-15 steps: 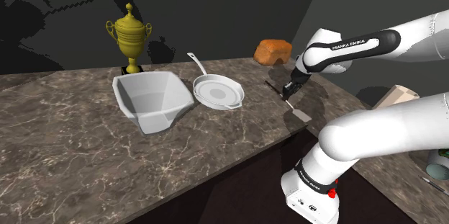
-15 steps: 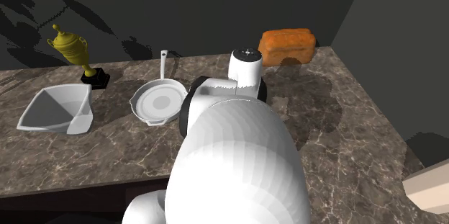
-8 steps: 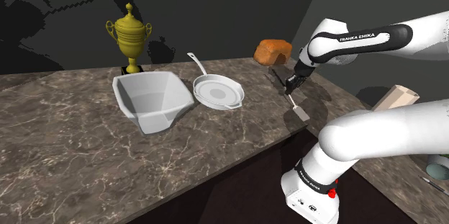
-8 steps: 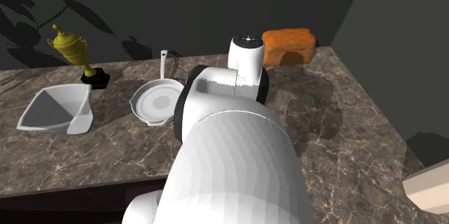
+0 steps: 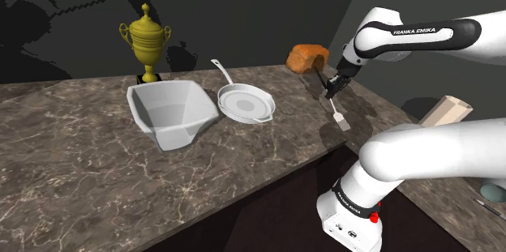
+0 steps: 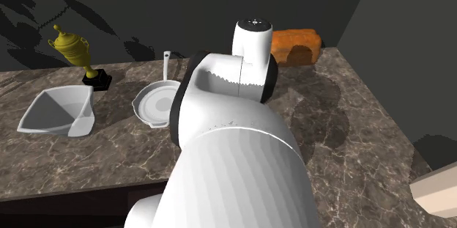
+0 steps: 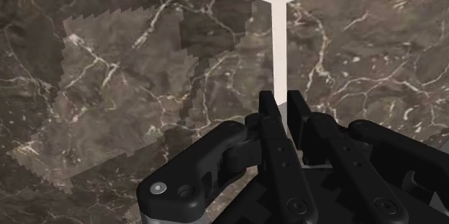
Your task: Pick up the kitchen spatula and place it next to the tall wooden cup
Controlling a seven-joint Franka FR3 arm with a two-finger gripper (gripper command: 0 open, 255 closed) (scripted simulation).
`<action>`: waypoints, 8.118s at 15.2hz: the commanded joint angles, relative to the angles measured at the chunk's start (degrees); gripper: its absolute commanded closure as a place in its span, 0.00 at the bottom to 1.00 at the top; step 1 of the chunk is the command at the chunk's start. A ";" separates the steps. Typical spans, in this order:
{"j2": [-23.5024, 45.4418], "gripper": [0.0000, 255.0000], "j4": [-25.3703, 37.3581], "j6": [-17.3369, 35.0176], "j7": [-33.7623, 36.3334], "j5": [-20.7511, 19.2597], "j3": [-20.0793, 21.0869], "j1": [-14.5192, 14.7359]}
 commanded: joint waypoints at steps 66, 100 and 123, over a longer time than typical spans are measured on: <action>71.95 1.00 87.41 -35.21 -69.73 47.94 -37.92 -25.41; 73.88 1.00 60.80 -10.41 -75.27 51.00 -36.43 -17.73; 77.68 0.00 56.43 -3.66 -78.14 55.20 -32.98 -19.26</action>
